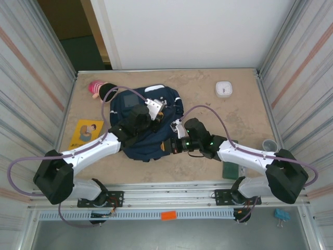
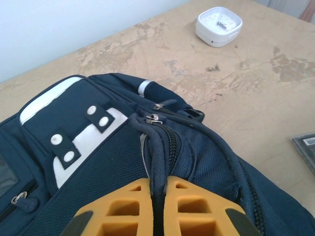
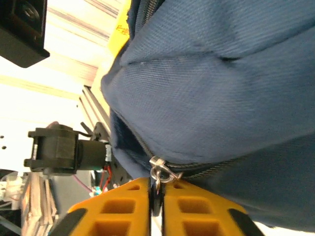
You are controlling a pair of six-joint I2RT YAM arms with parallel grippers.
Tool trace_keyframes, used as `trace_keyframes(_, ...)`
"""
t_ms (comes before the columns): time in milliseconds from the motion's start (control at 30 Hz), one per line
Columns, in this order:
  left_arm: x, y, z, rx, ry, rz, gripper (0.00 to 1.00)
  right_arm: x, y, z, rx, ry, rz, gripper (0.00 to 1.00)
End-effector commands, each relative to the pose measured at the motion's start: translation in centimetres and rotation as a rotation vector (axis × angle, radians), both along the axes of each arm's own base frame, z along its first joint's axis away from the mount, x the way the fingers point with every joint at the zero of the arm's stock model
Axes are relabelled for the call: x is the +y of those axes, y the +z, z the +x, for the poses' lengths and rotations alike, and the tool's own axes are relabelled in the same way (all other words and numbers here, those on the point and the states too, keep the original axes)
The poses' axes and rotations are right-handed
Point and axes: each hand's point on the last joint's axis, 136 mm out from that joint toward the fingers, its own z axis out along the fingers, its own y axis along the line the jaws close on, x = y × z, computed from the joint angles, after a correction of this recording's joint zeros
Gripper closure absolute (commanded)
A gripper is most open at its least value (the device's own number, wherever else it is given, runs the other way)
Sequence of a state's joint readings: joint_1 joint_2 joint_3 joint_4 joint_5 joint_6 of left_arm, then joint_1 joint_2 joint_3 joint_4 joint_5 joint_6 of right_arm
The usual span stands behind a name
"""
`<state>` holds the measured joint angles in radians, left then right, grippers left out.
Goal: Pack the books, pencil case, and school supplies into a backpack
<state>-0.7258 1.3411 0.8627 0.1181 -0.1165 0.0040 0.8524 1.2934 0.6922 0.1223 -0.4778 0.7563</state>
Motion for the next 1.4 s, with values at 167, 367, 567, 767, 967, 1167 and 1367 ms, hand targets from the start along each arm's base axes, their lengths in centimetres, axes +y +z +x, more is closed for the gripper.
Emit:
trace_keyframes(167, -0.9, 5.9, -2.8, -0.157, -0.289, -0.183, 1.00, -3.7, 0.1, 3.6, 0.098, -0.227, 0.073, 0.39)
trace_keyframes(367, -0.2, 6.9, -4.0, -0.153, -0.417, -0.238, 1.00, -4.2, 0.9, 4.7, 0.103, -0.283, 0.112, 0.34)
trace_keyframes(567, -1.5, 6.7, -5.5, -0.094, -0.546, -0.266, 1.00, -2.9, 2.2, 5.9, 0.101, -0.282, 0.191, 0.40)
trace_keyframes(767, 0.4, 6.9, -4.6, -0.028, -0.369, -0.279, 0.90, -2.0, 4.1, 6.6, 0.060, -0.276, 0.244, 0.91)
trace_keyframes(967, 5.7, 7.8, -6.7, 0.035, -0.099, -0.221, 0.46, -0.8, 6.2, 6.7, -0.012, -0.240, 0.247, 0.99)
trace_keyframes(1167, 8.1, 7.9, -12.2, 0.146, -0.034, -0.276, 0.46, -0.2, 7.0, 6.8, -0.036, -0.227, 0.247, 1.00)
trace_keyframes(1367, 6.4, 2.7, -14.1, 0.414, 0.123, -0.328, 0.48, 1.1, 7.6, 6.3, -0.071, -0.189, 0.230, 1.00)
